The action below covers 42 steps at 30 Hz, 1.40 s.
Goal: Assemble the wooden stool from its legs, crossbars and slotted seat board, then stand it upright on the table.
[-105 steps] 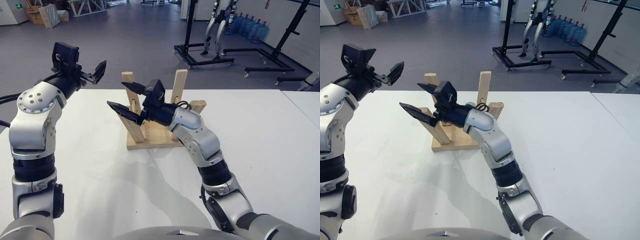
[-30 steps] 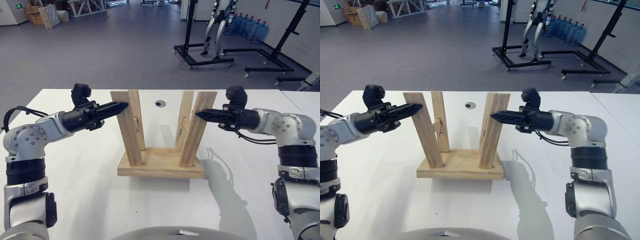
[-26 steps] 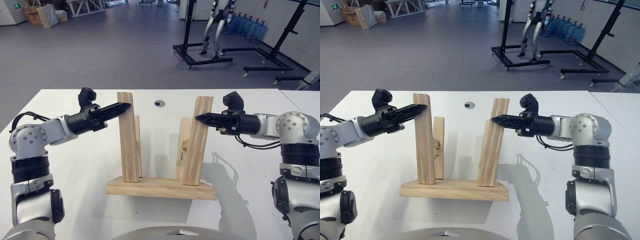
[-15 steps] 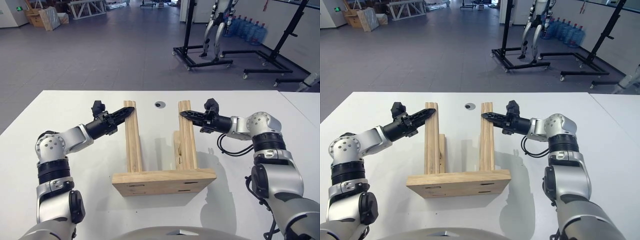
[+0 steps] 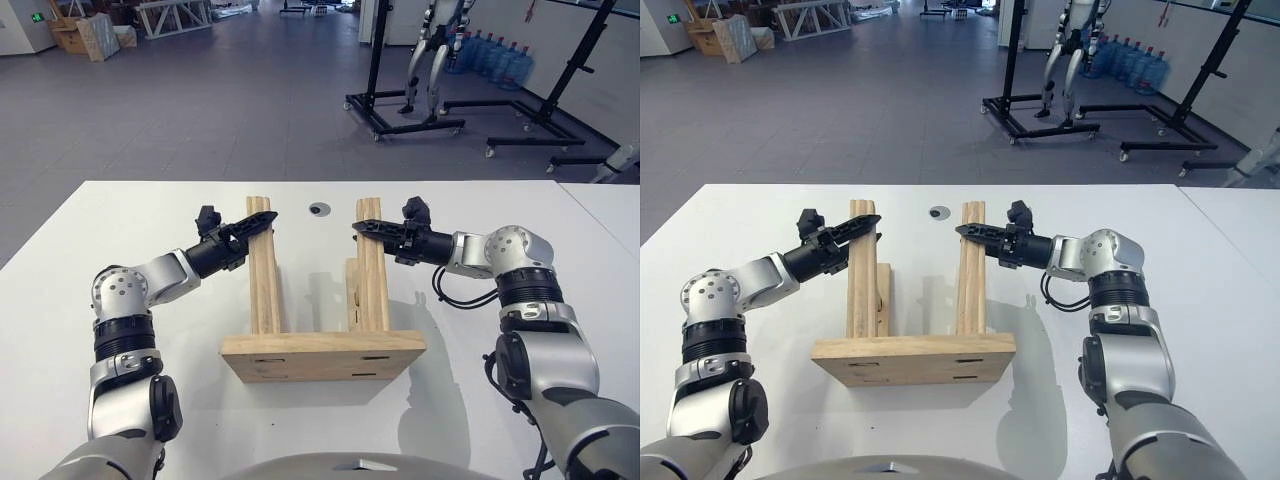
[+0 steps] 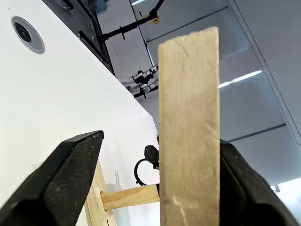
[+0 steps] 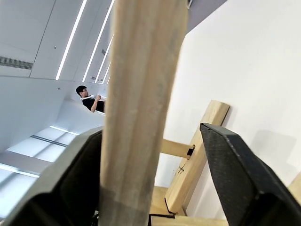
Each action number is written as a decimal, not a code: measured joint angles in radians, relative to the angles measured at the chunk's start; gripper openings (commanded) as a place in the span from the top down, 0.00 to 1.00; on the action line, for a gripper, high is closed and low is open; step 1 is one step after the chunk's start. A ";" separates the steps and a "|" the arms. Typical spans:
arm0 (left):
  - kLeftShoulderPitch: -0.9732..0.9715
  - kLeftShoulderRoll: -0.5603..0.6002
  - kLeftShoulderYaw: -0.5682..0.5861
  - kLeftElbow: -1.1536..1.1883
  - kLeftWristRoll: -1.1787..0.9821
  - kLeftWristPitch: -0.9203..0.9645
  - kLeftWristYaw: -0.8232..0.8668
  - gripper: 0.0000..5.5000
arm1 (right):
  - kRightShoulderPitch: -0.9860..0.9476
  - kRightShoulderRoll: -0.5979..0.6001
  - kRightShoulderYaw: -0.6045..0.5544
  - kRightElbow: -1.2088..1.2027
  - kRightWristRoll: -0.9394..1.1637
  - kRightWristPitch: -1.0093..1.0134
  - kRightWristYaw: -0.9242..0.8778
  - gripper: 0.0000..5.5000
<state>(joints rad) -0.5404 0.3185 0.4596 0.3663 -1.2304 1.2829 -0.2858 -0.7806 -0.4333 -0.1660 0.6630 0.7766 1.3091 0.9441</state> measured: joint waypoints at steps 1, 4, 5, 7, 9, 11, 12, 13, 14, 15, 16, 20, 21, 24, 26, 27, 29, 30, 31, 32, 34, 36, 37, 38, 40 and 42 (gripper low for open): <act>-0.015 0.000 0.015 0.016 -0.005 0.003 0.021 0.39 | -0.009 0.000 -0.008 0.003 -0.001 0.010 -0.017 0.35; -0.070 0.008 0.073 0.090 -0.010 0.004 0.092 0.39 | -0.061 0.001 -0.076 0.073 0.000 0.021 -0.063 0.35; -0.086 0.010 0.088 0.108 -0.011 0.004 0.110 0.39 | -0.084 0.003 -0.097 0.089 0.000 0.021 -0.074 0.35; -0.108 0.012 0.108 0.118 -0.011 0.004 0.146 0.39 | -0.126 0.009 -0.126 0.118 0.004 0.018 -0.093 0.35; -0.126 0.012 0.117 0.115 -0.017 0.007 0.166 0.39 | -0.154 0.019 -0.151 0.150 0.004 0.006 -0.108 0.35; -0.157 0.008 0.133 0.106 -0.042 0.017 0.185 0.39 | -0.175 0.038 -0.175 0.191 0.003 -0.015 -0.131 0.35; -0.165 0.002 0.137 0.105 -0.053 0.020 0.192 0.39 | -0.180 0.044 -0.181 0.200 0.001 -0.024 -0.137 0.35; -0.171 -0.001 0.137 0.105 -0.055 0.021 0.197 0.39 | -0.186 0.051 -0.187 0.211 -0.001 -0.034 -0.142 0.35; -0.177 -0.001 0.138 0.105 -0.054 0.021 0.208 0.39 | -0.194 0.056 -0.191 0.225 -0.002 -0.049 -0.147 0.35; -0.180 0.000 0.137 0.109 -0.045 0.013 0.209 0.39 | -0.202 0.057 -0.197 0.237 -0.007 -0.063 -0.153 0.35; -0.188 0.006 0.136 0.131 -0.018 -0.013 0.203 0.39 | -0.219 0.057 -0.207 0.263 -0.014 -0.087 -0.163 0.35; -0.241 0.070 0.117 0.294 0.128 -0.184 0.127 0.39 | -0.289 0.044 -0.272 0.392 -0.031 -0.222 -0.197 0.35; -0.264 0.083 0.106 0.346 0.168 -0.244 0.100 0.39 | -0.312 0.037 -0.284 0.427 -0.035 -0.268 -0.211 0.35; -0.319 0.148 0.083 0.523 0.331 -0.492 0.066 0.39 | -0.364 -0.002 -0.308 0.504 -0.086 -0.461 -0.256 0.35; -0.347 0.235 0.024 0.591 0.475 -0.697 -0.032 0.39 | -0.366 -0.051 -0.265 0.513 -0.182 -0.642 -0.224 0.35; -0.353 0.281 0.000 0.593 0.521 -0.752 -0.097 0.39 | -0.366 -0.081 -0.234 0.512 -0.224 -0.693 -0.188 0.35; -0.334 0.418 -0.067 0.515 0.620 -0.872 -0.279 0.39 | -0.352 -0.173 -0.154 0.482 -0.320 -0.798 -0.081 0.35; -0.265 0.506 -0.110 0.425 0.675 -0.960 -0.421 0.39 | -0.309 -0.230 -0.094 0.432 -0.386 -0.883 0.001 0.35; -0.203 0.556 -0.125 0.376 0.698 -1.004 -0.500 0.39 | -0.264 -0.263 -0.064 0.391 -0.414 -0.934 0.054 0.35; -0.084 0.617 -0.134 0.316 0.730 -1.060 -0.611 0.39 | -0.168 -0.319 -0.026 0.321 -0.449 -1.007 0.139 0.35; 0.138 0.664 -0.118 0.233 0.743 -1.108 -0.749 0.39 | 0.057 -0.405 -0.008 0.181 -0.462 -1.065 0.287 0.35; 0.369 0.665 -0.100 0.121 0.743 -1.126 -0.853 0.39 | 0.321 -0.465 -0.007 0.015 -0.432 -1.070 0.417 0.35; 0.450 0.663 -0.100 0.071 0.743 -1.131 -0.886 0.39 | 0.420 -0.479 -0.004 -0.051 -0.414 -1.069 0.462 0.35; 0.558 0.646 -0.103 -0.011 0.740 -1.135 -0.920 0.39 | 0.558 -0.490 0.007 -0.148 -0.385 -1.065 0.512 0.35; 0.711 0.609 -0.142 -0.172 0.738 -1.152 -0.961 0.39 | 0.742 -0.495 0.039 -0.340 -0.334 -1.034 0.585 0.35; 0.820 0.551 -0.244 -0.342 0.759 -1.182 -0.980 0.39 | 0.863 -0.475 0.105 -0.550 -0.292 -0.978 0.612 0.35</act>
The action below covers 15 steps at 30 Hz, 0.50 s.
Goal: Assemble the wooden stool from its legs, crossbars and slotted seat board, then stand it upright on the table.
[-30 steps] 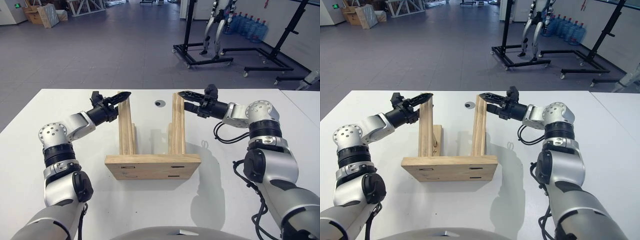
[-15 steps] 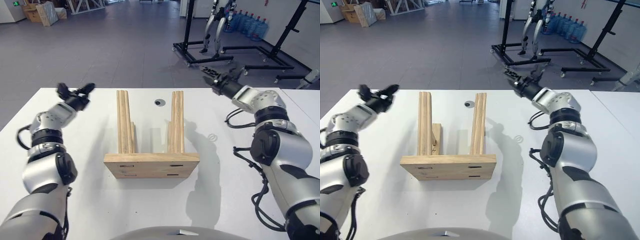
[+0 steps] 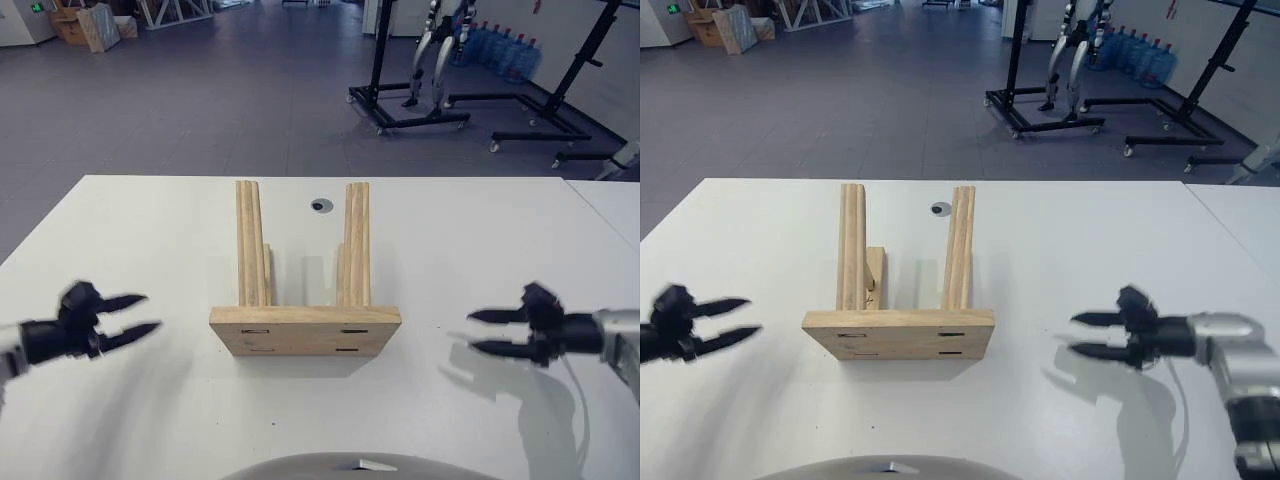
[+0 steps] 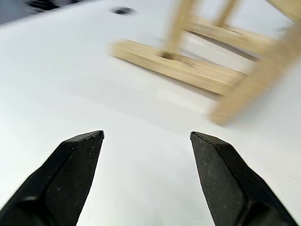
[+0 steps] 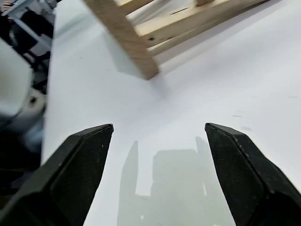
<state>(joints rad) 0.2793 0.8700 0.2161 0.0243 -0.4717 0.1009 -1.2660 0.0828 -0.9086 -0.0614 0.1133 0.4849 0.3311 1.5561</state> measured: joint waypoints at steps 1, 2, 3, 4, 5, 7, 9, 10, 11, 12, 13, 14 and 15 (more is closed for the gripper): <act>0.010 -0.032 -0.062 -0.061 0.032 -0.024 0.003 0.39 | 0.009 0.045 0.041 -0.072 0.019 0.032 -0.020 0.35; 0.006 -0.059 -0.102 -0.081 0.057 -0.044 0.011 0.39 | 0.005 0.093 0.070 -0.088 0.026 0.048 -0.047 0.35; -0.002 -0.074 -0.134 -0.081 0.088 -0.058 0.022 0.39 | -0.001 0.132 0.096 -0.084 0.024 0.066 -0.077 0.35; -0.013 -0.080 -0.151 -0.079 0.106 -0.070 0.030 0.39 | -0.012 0.153 0.106 -0.081 0.023 0.074 -0.099 0.35; -0.031 -0.083 -0.165 -0.074 0.121 -0.081 0.039 0.39 | -0.033 0.171 0.109 -0.075 0.021 0.083 -0.128 0.35; -0.085 -0.103 -0.170 -0.041 0.134 -0.089 0.063 0.39 | -0.100 0.229 0.112 -0.042 0.012 0.104 -0.207 0.35; -0.098 -0.106 -0.170 -0.025 0.139 -0.090 0.076 0.39 | -0.136 0.260 0.119 -0.024 0.007 0.106 -0.243 0.35; -0.098 -0.109 -0.171 -0.024 0.139 -0.090 0.082 0.39 | -0.143 0.267 0.122 -0.023 0.007 0.117 -0.246 0.35; -0.098 -0.111 -0.173 -0.027 0.138 -0.085 0.085 0.39 | -0.146 0.273 0.125 -0.025 0.009 0.126 -0.249 0.35; -0.096 -0.114 -0.176 -0.044 0.129 -0.064 0.088 0.39 | -0.146 0.278 0.130 -0.037 0.015 0.139 -0.249 0.35; -0.096 -0.115 -0.183 -0.076 0.110 -0.033 0.087 0.39 | -0.146 0.285 0.134 -0.066 0.035 0.151 -0.243 0.35; -0.094 -0.114 -0.189 -0.110 0.084 0.004 0.078 0.39 | -0.144 0.288 0.138 -0.095 0.054 0.168 -0.238 0.35; -0.093 -0.114 -0.196 -0.143 0.058 0.042 0.070 0.39 | -0.138 0.287 0.140 -0.123 0.069 0.182 -0.231 0.35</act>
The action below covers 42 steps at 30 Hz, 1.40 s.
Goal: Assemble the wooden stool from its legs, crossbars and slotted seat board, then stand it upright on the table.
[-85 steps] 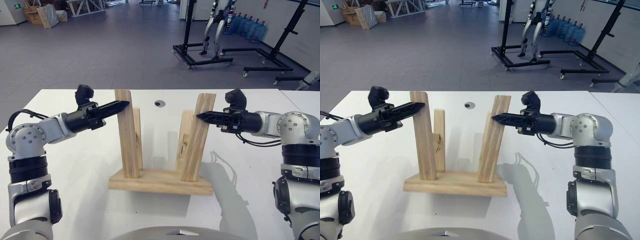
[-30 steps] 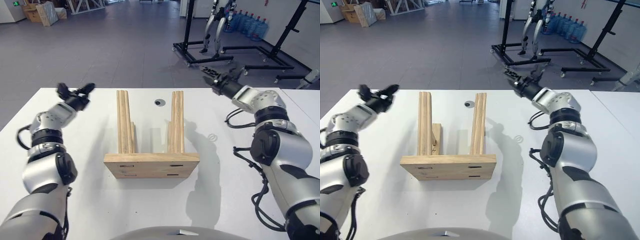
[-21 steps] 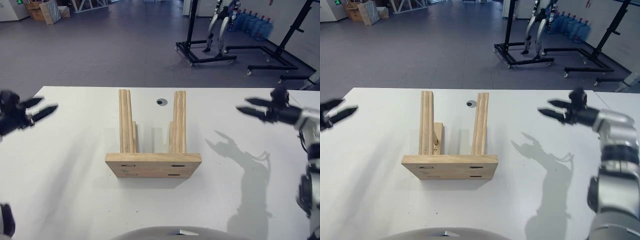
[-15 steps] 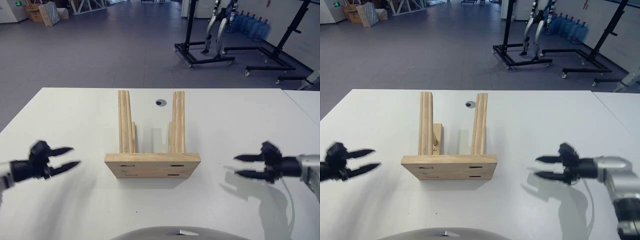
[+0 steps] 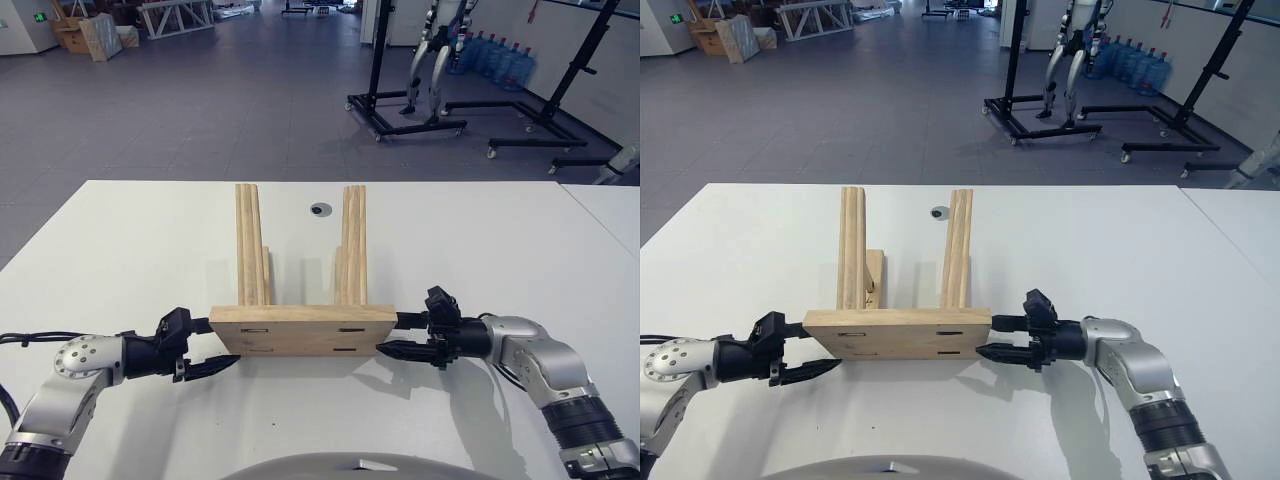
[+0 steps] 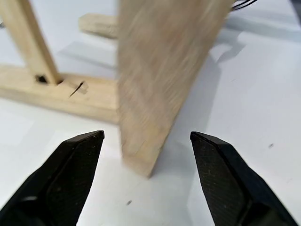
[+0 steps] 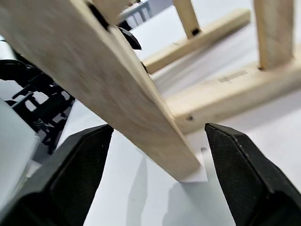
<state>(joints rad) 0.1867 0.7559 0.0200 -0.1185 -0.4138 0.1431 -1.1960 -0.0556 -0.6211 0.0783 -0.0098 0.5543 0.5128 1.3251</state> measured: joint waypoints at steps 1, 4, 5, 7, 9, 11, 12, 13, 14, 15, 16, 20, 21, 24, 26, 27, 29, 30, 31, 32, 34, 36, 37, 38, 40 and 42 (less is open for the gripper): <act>0.000 0.002 -0.003 -0.034 -0.023 0.044 -0.003 0.39 | 0.009 0.000 0.002 -0.028 0.017 0.011 0.008 0.35; -0.008 0.003 -0.004 -0.092 -0.089 0.141 -0.007 0.39 | 0.013 0.002 0.010 -0.047 0.031 0.041 -0.003 0.35; -0.018 0.003 -0.003 -0.099 -0.108 0.164 -0.001 0.39 | 0.013 0.003 0.012 -0.047 0.031 0.044 -0.011 0.35; -0.051 0.003 0.010 -0.104 -0.129 0.190 0.010 0.39 | 0.012 0.008 0.012 -0.046 0.028 0.044 -0.025 0.35; -0.055 0.003 0.010 -0.092 -0.112 0.167 0.009 0.44 | 0.011 0.010 0.020 -0.041 0.022 0.042 -0.038 0.40; -0.053 0.001 -0.004 -0.065 -0.079 0.133 0.005 0.51 | 0.007 0.012 0.030 -0.034 0.010 0.041 -0.051 0.49; -0.051 0.000 -0.006 -0.058 -0.076 0.123 0.003 0.55 | 0.005 0.013 0.031 -0.031 0.006 0.040 -0.053 0.54; -0.047 0.000 -0.008 -0.052 -0.064 0.107 -0.001 0.58 | 0.004 0.012 0.031 -0.031 0.005 0.041 -0.054 0.56; -0.042 0.000 -0.011 -0.051 -0.054 0.096 -0.002 0.61 | 0.002 0.009 0.031 -0.033 0.004 0.040 -0.053 0.57; -0.041 0.000 -0.015 -0.051 -0.043 0.083 -0.007 0.63 | -0.005 0.005 0.028 -0.036 0.006 0.045 -0.053 0.57; -0.040 0.000 -0.018 -0.051 -0.041 0.075 -0.015 0.65 | -0.011 -0.001 0.021 -0.038 0.012 0.055 -0.053 0.58; -0.038 0.014 -0.024 -0.085 -0.067 0.134 -0.035 0.67 | -0.030 -0.034 0.000 -0.069 0.044 0.142 -0.043 0.58; -0.040 0.027 -0.020 -0.107 -0.092 0.180 -0.036 0.68 | -0.033 -0.045 -0.010 -0.087 0.060 0.178 -0.043 0.58; -0.101 0.068 0.008 -0.167 -0.215 0.378 -0.035 0.68 | -0.060 -0.086 -0.076 -0.144 0.171 0.347 -0.067 0.58; -0.187 0.090 0.044 -0.186 -0.335 0.543 -0.024 0.68 | -0.102 -0.121 -0.135 -0.169 0.288 0.496 -0.087 0.61; -0.240 0.094 0.067 -0.184 -0.402 0.628 -0.010 0.68 | -0.128 -0.137 -0.166 -0.172 0.349 0.570 -0.096 0.64; -0.370 0.079 0.109 -0.160 -0.579 0.809 0.056 0.68 | -0.201 -0.140 -0.198 -0.188 0.506 0.723 -0.124 0.69; -0.434 0.066 0.133 -0.122 -0.661 0.897 0.101 0.69 | -0.241 -0.129 -0.222 -0.179 0.568 0.787 -0.164 0.71; -0.487 0.051 0.155 -0.087 -0.720 0.953 0.147 0.70 | -0.285 -0.123 -0.240 -0.153 0.613 0.831 -0.202 0.73; -0.544 0.028 0.177 -0.038 -0.784 1.006 0.209 0.71 | -0.333 -0.109 -0.257 -0.110 0.650 0.873 -0.249 0.75; -0.640 -0.019 0.215 0.061 -0.881 1.081 0.332 0.72 | -0.427 -0.078 -0.279 -0.018 0.705 0.933 -0.338 0.76; -0.711 -0.060 0.250 0.152 -0.952 1.137 0.473 0.72 | -0.514 -0.029 -0.296 0.101 0.743 0.997 -0.433 0.76; -0.732 -0.078 0.267 0.184 -0.985 1.161 0.548 0.72 | -0.557 -0.004 -0.313 0.169 0.753 1.031 -0.480 0.76; -0.745 -0.096 0.278 0.210 -1.020 1.177 0.621 0.72 | -0.601 0.015 -0.329 0.247 0.760 1.059 -0.522 0.76; -0.752 -0.133 0.301 0.251 -1.077 1.190 0.744 0.72 | -0.687 0.045 -0.354 0.392 0.758 1.093 -0.606 0.76; -0.753 -0.163 0.316 0.296 -1.120 1.191 0.839 0.72 | -0.768 0.060 -0.361 0.524 0.748 1.094 -0.673 0.76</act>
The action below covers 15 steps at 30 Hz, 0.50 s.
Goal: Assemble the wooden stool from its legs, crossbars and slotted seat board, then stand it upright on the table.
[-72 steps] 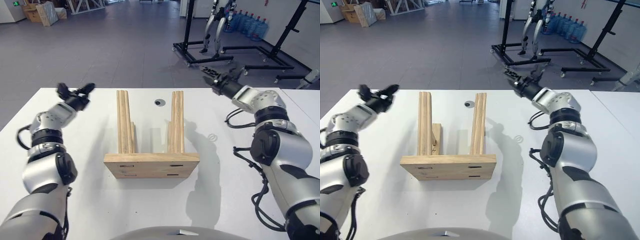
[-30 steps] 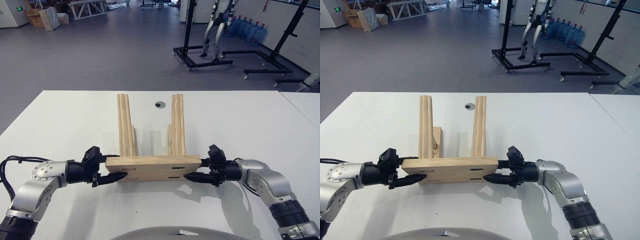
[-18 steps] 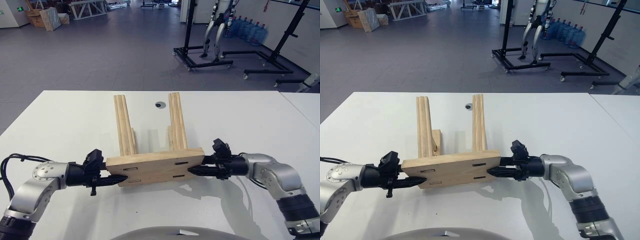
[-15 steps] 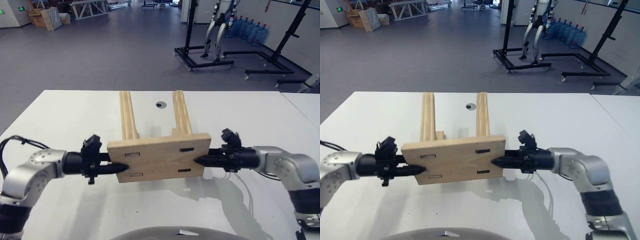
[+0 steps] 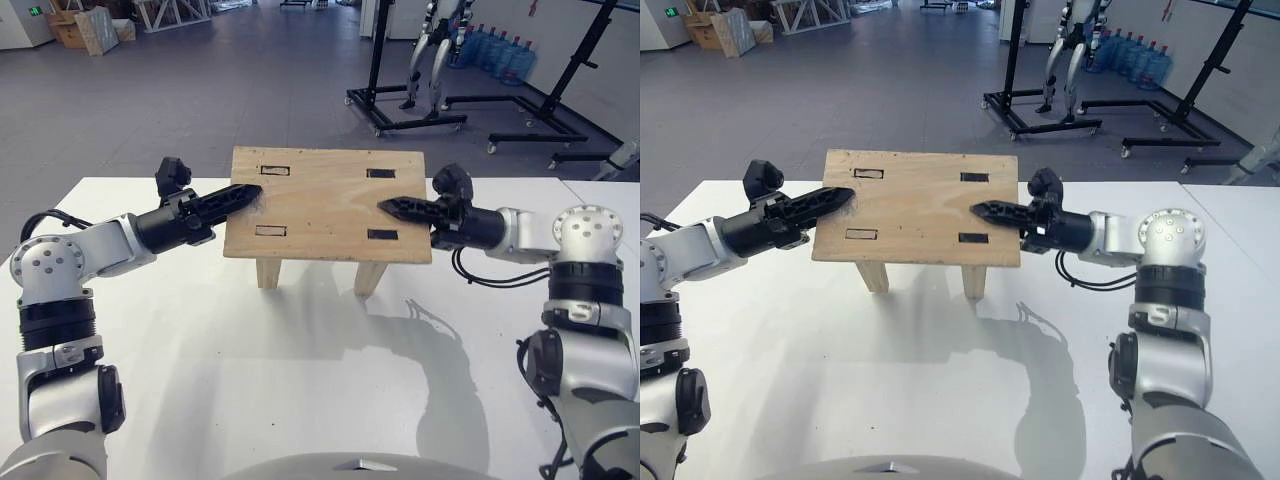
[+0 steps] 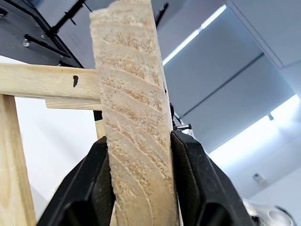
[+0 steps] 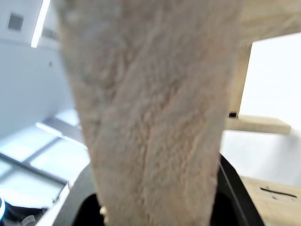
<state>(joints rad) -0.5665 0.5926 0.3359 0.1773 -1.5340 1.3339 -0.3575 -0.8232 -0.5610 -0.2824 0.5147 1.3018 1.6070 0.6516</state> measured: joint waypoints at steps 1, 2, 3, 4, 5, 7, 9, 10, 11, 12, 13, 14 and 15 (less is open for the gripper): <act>-0.005 -0.012 0.013 0.019 -0.025 -0.002 0.049 0.72 | -0.041 0.013 -0.008 0.066 -0.008 0.000 -0.032 0.76; -0.016 -0.026 0.028 0.043 -0.043 -0.007 0.096 0.72 | -0.092 0.030 -0.029 0.141 -0.026 0.000 -0.073 0.76; -0.025 -0.035 0.033 0.063 -0.062 -0.013 0.133 0.72 | -0.129 0.043 -0.048 0.195 -0.045 -0.001 -0.108 0.76; -0.039 -0.045 0.040 0.088 -0.069 -0.027 0.166 0.72 | -0.170 0.057 -0.072 0.256 -0.060 -0.002 -0.148 0.76; -0.050 -0.061 0.053 0.115 -0.071 -0.044 0.197 0.72 | -0.199 0.070 -0.091 0.305 -0.076 -0.006 -0.183 0.76; -0.083 -0.088 0.070 0.173 -0.071 -0.093 0.269 0.72 | -0.247 0.100 -0.130 0.399 -0.097 -0.039 -0.250 0.76; -0.121 -0.102 0.073 0.233 -0.064 -0.132 0.321 0.72 | -0.284 0.120 -0.168 0.478 -0.116 -0.093 -0.304 0.76; -0.135 -0.104 0.073 0.260 -0.060 -0.139 0.327 0.72 | -0.297 0.124 -0.185 0.507 -0.123 -0.119 -0.323 0.76; -0.157 -0.106 0.073 0.298 -0.048 -0.147 0.329 0.72 | -0.310 0.129 -0.204 0.543 -0.126 -0.157 -0.346 0.76; -0.177 -0.109 0.073 0.333 -0.032 -0.159 0.329 0.72 | -0.316 0.135 -0.222 0.572 -0.129 -0.196 -0.365 0.76; -0.202 -0.114 0.071 0.370 -0.009 -0.182 0.331 0.72 | -0.320 0.142 -0.236 0.600 -0.133 -0.240 -0.376 0.76; -0.230 -0.120 0.069 0.407 0.031 -0.225 0.338 0.72 | -0.323 0.151 -0.248 0.630 -0.133 -0.279 -0.394 0.76; -0.254 -0.125 0.068 0.436 0.068 -0.267 0.342 0.73 | -0.326 0.162 -0.259 0.653 -0.134 -0.313 -0.406 0.76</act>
<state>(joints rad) -0.8205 0.4680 0.4042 0.6130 -1.4663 1.0666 -0.0157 -1.1493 -0.3987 -0.5415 1.1676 1.1682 1.2941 0.2459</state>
